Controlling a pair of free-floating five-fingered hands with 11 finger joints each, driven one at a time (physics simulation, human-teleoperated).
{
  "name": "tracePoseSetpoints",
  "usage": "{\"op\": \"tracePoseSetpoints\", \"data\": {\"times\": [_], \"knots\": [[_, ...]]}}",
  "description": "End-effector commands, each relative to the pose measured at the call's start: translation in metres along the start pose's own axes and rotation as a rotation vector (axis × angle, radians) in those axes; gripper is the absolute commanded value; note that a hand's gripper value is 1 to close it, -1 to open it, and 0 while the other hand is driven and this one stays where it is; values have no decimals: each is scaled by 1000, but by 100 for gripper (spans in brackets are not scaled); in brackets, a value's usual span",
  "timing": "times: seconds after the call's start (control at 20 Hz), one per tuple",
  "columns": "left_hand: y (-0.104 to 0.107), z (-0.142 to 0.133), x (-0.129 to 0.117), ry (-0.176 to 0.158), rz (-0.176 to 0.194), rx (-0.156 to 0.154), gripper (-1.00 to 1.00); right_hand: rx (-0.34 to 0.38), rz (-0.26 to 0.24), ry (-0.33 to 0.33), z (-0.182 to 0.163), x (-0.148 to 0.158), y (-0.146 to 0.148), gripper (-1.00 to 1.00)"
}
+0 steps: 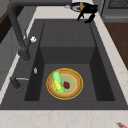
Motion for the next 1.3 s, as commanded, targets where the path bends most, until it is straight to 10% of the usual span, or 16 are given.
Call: {"op": "tracePoseSetpoints", "data": {"times": [0.0,1.25], "knots": [[0,0,0,-2,0,-1,100,0,0,0,0,0,0,0],[73,-25,28,2,47,-6,100,0,0,0,0,0,0,0]]}}
